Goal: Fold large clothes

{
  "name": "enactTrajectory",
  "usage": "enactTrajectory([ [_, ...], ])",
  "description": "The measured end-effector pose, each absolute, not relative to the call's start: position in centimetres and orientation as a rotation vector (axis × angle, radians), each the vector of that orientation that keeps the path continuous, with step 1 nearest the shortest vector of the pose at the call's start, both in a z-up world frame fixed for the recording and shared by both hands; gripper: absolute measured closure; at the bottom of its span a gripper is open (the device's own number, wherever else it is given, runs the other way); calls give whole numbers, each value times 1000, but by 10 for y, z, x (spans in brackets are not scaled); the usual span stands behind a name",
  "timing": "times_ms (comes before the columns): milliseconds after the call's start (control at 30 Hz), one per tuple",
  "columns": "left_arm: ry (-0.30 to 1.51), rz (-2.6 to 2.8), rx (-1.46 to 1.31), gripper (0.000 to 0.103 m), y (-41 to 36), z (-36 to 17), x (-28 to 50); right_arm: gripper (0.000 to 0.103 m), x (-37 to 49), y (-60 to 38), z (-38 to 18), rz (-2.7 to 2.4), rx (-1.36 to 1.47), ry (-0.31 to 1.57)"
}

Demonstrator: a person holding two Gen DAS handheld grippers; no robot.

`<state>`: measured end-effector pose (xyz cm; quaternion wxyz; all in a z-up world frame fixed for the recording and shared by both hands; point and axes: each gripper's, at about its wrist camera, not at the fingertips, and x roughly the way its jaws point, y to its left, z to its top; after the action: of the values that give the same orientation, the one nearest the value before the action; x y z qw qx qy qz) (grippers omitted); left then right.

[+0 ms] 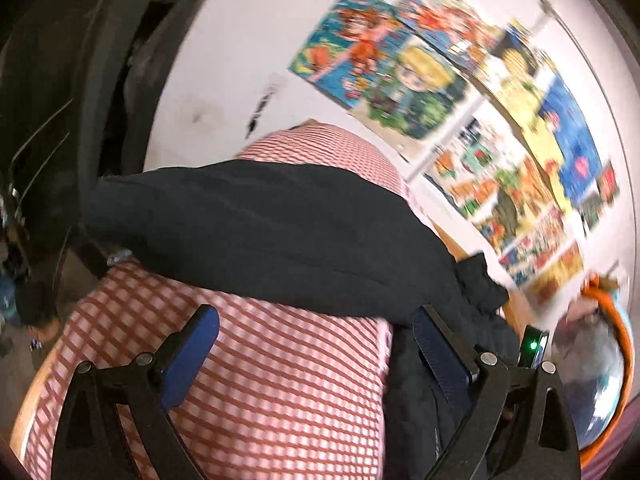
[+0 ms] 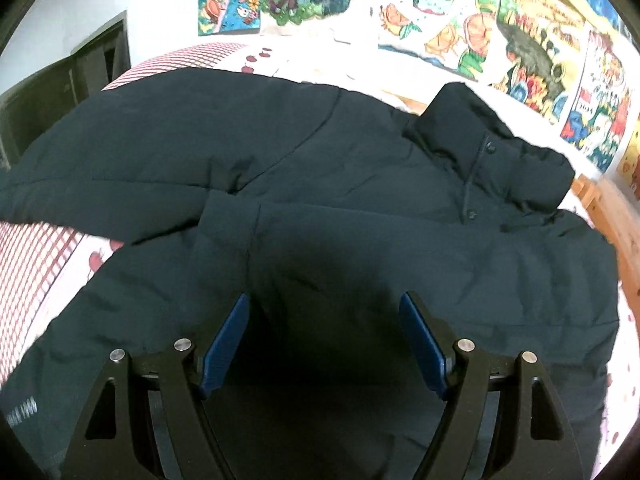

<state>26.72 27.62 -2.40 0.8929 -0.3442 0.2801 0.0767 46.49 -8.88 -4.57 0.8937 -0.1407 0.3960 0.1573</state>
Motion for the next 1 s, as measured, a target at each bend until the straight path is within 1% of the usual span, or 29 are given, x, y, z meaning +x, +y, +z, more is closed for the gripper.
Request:
enactTrajectory([
  [167,582,242,-851,5,310,-46,279,30,493,-67,-56,317,-246,830],
  [233,575,246,-896,7,318,-52,285,30,502,-53,-66,312,-274,833],
  [300,555,250,-884,8,320,-52,289,30,507,-41,-78,296,-326,838],
  [333,548,253,-868,12,320,-51,291,29,508,-36,-83,286,-352,843],
  [367,545,264,-840,19,320,-49,294,24,508,-32,-91,269,-379,841],
  [400,546,273,-825,22,320,-48,296,20,507,-30,-96,255,-390,833],
  [467,557,292,-814,37,322,-49,300,16,505,-32,-102,238,-382,814],
  [500,567,305,-812,41,323,-50,302,15,504,-34,-103,241,-366,810],
  [533,576,318,-808,50,325,-51,304,14,503,-37,-105,246,-349,809],
  [600,576,326,-793,61,327,-52,304,11,503,-43,-107,256,-316,812],
  [633,567,327,-775,73,326,-51,304,10,502,-46,-108,262,-300,812],
  [667,551,322,-746,82,325,-49,303,9,502,-49,-109,267,-290,811],
  [767,498,309,-650,91,315,-39,301,9,501,-54,-111,278,-270,804],
  [867,418,282,-548,93,301,-17,298,9,498,-59,-105,286,-251,799],
  [1000,284,212,-379,93,267,27,296,9,485,-86,-76,337,-98,795],
])
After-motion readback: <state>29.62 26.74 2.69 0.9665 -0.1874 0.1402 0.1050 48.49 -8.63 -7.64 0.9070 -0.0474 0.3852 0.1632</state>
